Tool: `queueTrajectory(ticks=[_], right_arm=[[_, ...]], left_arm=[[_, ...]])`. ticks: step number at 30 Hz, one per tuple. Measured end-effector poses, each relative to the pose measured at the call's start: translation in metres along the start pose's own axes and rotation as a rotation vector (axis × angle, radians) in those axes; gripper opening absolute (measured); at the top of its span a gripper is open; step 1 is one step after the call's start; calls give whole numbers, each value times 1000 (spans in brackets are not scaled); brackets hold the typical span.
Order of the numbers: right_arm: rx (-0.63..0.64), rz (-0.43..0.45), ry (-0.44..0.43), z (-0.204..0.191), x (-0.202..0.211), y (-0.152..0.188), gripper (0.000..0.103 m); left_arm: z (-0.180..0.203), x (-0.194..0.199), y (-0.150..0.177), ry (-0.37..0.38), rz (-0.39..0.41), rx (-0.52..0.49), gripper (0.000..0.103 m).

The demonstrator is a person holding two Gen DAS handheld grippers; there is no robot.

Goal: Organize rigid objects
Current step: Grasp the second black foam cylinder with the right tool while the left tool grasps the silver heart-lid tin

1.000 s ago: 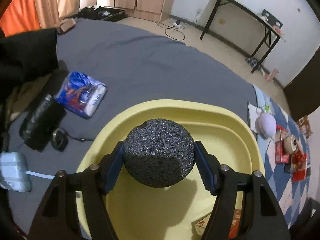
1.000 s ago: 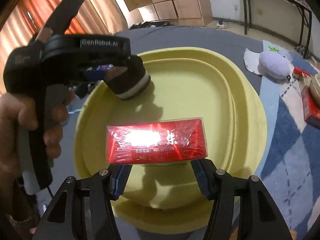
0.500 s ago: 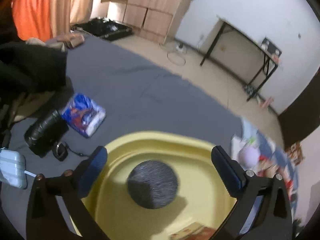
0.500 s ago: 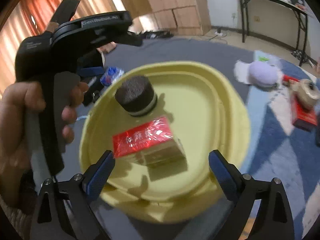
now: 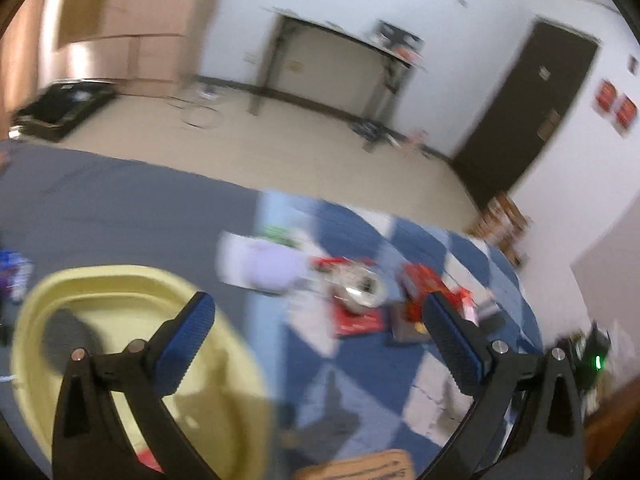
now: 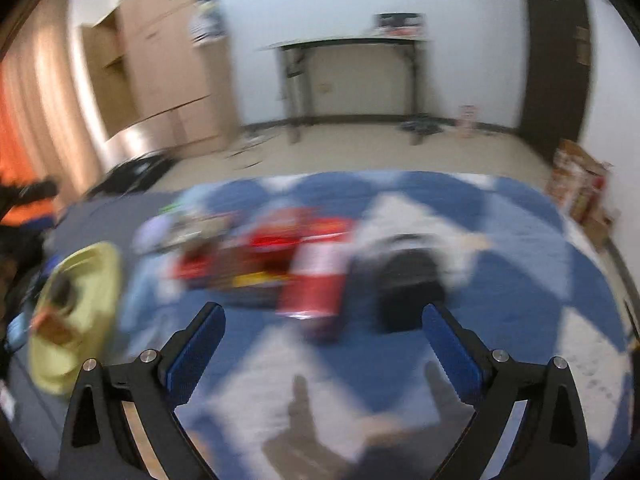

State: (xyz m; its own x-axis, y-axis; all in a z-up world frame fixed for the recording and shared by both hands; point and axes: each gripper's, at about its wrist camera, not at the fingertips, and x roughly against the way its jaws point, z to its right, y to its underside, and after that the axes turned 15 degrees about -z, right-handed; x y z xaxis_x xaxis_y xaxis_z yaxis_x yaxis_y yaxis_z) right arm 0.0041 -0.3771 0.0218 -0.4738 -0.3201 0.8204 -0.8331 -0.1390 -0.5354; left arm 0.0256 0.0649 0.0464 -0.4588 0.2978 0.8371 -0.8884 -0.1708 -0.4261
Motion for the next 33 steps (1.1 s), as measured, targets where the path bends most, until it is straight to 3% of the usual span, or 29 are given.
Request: queueTrajectory(ticks=[2, 5, 11, 13, 19, 21, 23, 24, 25, 30, 33], right_arm=[[-85, -27, -16, 29, -12, -1, 100], [-117, -42, -20, 48, -21, -4, 100], [-67, -68, -87, 54, -35, -13, 100], [-104, -61, -151, 58, -52, -15, 100], [-119, -54, -155, 62, -76, -23, 99], [-132, -50, -151, 65, -82, -23, 95], [-138, -43, -138, 68, -89, -22, 82], [-138, -37, -149, 66, -89, -22, 79], [-134, -31, -159, 65, -86, -20, 70], [-76, 19, -135, 57, -81, -17, 68], [-104, 75, -127, 64, -64, -10, 68]], left_arm=[[22, -28, -6, -77, -56, -61, 102], [42, -59, -8, -125, -88, -144, 101], [59, -97, -12, -147, -124, -206, 90], [58, -103, -12, -147, -108, -205, 74], [64, -125, -14, -183, -132, -259, 74], [69, -127, -16, -186, -105, -276, 74], [69, -135, -19, -192, -122, -272, 74], [68, -139, -21, -186, -134, -264, 61], [66, -145, -22, -178, -155, -255, 53], [66, -140, -19, -169, -127, -259, 53], [63, -119, -14, -152, -103, -247, 53]])
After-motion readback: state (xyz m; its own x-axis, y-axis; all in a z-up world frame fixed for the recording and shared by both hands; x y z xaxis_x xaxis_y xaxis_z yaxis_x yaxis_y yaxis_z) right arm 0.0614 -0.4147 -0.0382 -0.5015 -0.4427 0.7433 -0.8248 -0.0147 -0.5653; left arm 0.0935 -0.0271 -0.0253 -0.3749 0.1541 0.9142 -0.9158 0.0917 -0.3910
